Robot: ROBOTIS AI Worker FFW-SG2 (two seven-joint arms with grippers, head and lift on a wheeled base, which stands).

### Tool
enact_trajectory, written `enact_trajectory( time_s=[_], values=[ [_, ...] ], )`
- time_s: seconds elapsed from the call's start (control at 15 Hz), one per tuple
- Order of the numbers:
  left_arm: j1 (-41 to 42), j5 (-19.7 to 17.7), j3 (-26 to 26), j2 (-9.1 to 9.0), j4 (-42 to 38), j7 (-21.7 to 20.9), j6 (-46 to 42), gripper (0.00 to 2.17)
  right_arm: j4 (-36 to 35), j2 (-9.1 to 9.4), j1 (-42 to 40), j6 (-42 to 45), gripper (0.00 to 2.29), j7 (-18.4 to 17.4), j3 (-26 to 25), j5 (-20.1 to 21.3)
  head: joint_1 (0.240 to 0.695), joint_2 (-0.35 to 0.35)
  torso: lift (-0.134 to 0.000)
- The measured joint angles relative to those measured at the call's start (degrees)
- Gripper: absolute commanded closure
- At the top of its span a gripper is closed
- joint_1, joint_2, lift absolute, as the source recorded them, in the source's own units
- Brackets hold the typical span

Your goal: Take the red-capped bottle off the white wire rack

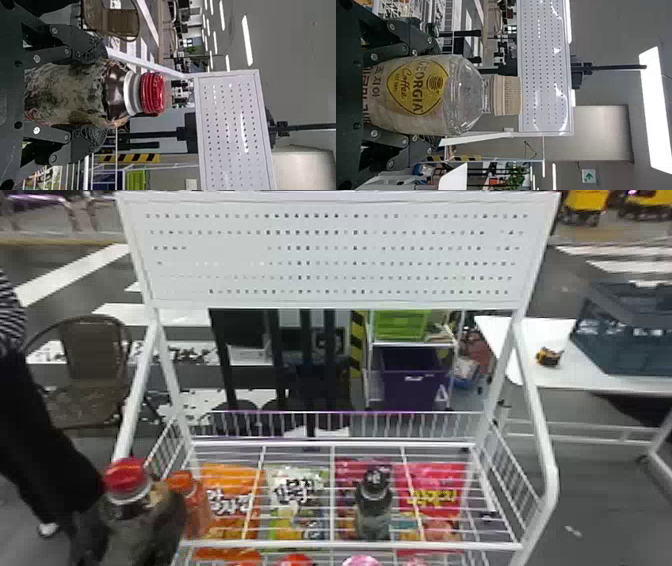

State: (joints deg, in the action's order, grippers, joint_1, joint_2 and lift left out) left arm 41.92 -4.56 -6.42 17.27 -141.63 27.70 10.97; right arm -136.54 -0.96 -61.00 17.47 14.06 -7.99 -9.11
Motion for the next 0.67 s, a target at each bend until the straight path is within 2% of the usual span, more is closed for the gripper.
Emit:
enact_trajectory(
  time_s=[0.33,0.47,0.67],
  values=[
    [4.96,-2.05,7.61,-2.49,-2.15,-2.81,-0.69,2.15,-0.49,0.26,0.01,-0.57,1.38,0.0,0.09,0.23,0.499,0.0,0.0],
    [5.5,-2.12,8.67,-3.46,-2.15,-3.46,-0.8,2.15,-0.54,0.28,0.01,-0.56,1.38,0.03,0.12,0.24,0.499,0.0,0.0],
    [5.46,-2.12,8.9,-3.83,-2.21,-3.44,-0.82,2.15,-0.65,0.3,-0.02,-0.44,1.38,0.08,0.16,0.21,0.499,0.0,0.0]
  ],
)
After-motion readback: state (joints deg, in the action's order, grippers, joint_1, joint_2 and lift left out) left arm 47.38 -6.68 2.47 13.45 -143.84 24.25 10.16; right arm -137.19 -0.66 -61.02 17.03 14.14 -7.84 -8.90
